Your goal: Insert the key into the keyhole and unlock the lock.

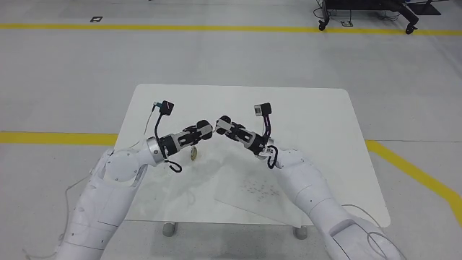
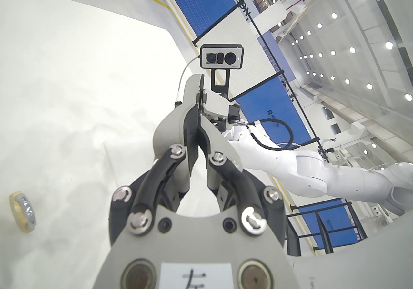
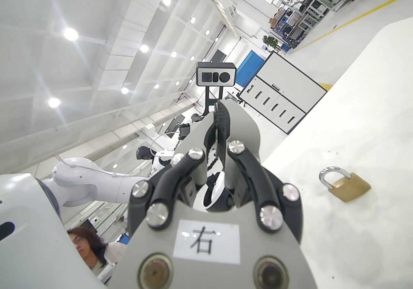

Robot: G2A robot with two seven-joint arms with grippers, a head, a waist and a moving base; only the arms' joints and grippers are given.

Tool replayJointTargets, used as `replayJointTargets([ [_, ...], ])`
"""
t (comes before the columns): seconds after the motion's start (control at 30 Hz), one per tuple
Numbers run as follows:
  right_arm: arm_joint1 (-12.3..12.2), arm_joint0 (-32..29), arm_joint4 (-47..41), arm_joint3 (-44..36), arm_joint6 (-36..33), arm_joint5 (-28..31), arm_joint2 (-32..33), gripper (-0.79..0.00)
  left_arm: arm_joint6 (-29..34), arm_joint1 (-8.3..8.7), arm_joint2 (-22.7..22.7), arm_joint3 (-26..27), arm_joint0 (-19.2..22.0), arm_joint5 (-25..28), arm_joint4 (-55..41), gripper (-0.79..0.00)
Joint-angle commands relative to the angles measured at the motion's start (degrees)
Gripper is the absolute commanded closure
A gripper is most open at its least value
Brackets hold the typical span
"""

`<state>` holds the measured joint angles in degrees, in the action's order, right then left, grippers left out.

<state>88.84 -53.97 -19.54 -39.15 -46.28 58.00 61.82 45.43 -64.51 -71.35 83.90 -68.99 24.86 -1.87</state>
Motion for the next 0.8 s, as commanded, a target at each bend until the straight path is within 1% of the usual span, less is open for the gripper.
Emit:
replayJointTargets([
  [0.0, 0.0, -0.1, 0.1, -0.1, 0.0, 0.0, 0.4, 0.000, 0.3, 0.04, 0.0, -0.1, 0.0, 0.1, -0.5, 0.000],
  [0.03, 0.0, -0.1, 0.1, -0.2, 0.0, 0.0, 0.5, 0.000, 0.4, 0.05, 0.0, -0.1, 0.0, 0.2, -0.9, 0.000],
  [0.07, 0.0, -0.1, 0.2, -0.2, 0.0, 0.0, 0.6, 0.000, 0.7, 0.07, 0.0, -0.1, 0.0, 0.3, -1.2, -0.132],
  [0.13, 0.0, -0.1, 0.4, -0.2, 0.0, 0.0, 0.8, 0.000, 1.1, 0.10, 0.1, -0.2, 0.0, 0.8, -1.8, -0.305],
  [0.17, 0.0, -0.1, 0.4, -0.2, 0.0, 0.0, 0.9, 0.000, 1.7, 0.11, 0.3, -0.2, 0.0, 1.2, -2.5, -0.357],
  [0.2, 0.1, -0.1, 0.4, -0.2, 0.0, 0.0, 0.9, 0.000, 2.3, 0.12, 0.3, -0.4, 0.0, 1.4, -3.4, -0.382],
  [0.23, 0.1, 0.0, 0.3, -0.1, 0.0, 0.0, 0.9, 0.000, 2.7, 0.14, 0.3, -0.6, 0.1, 1.5, -4.0, -0.388],
  [0.33, 0.4, 0.2, 0.3, 0.2, 0.0, 0.0, 0.6, 0.000, 3.4, 0.20, 0.4, -1.0, 0.4, 1.7, -4.7, -0.376],
  [0.43, 0.7, 0.7, 0.2, 0.6, 0.0, 0.0, 0.3, 0.000, 3.6, 0.26, 0.5, -1.0, 0.4, 2.0, -4.6, -0.326],
  [0.47, 0.7, 0.8, 0.3, 0.7, 0.0, 0.0, 0.2, 0.000, 3.6, 0.28, 0.6, -1.0, 0.5, 2.0, -4.6, -0.286],
  [0.53, 0.8, 0.9, 0.3, 0.9, 0.0, 0.0, 0.2, 0.000, 3.6, 0.31, 0.6, -1.0, 0.5, 2.0, -4.6, -0.234],
  [0.57, 0.9, 1.0, 0.4, 1.0, 0.0, 0.0, 0.2, 0.000, 3.6, 0.32, 0.7, -1.0, 0.5, 2.0, -4.6, -0.222],
  [0.63, 1.0, 1.1, 0.5, 1.1, 0.0, 0.0, 0.1, 0.000, 3.6, 0.35, 0.7, -1.0, 0.5, 1.7, -4.8, -0.172],
  [0.7, 1.1, 1.2, 0.6, 1.2, 0.0, 0.0, 0.1, 0.000, 3.5, 0.39, 0.8, -0.9, 0.5, 1.3, -4.8, -0.055],
  [0.73, 1.1, 1.2, 0.6, 1.2, 0.0, 0.0, 0.1, 0.000, 3.5, 0.41, 0.8, -0.9, 0.5, 1.1, -4.8, -0.015],
  [0.77, 1.1, 1.2, 0.6, 1.3, 0.0, 0.0, 0.1, 0.000, 3.4, 0.43, 0.8, -0.9, 0.5, 0.9, -4.8, 0.000],
])
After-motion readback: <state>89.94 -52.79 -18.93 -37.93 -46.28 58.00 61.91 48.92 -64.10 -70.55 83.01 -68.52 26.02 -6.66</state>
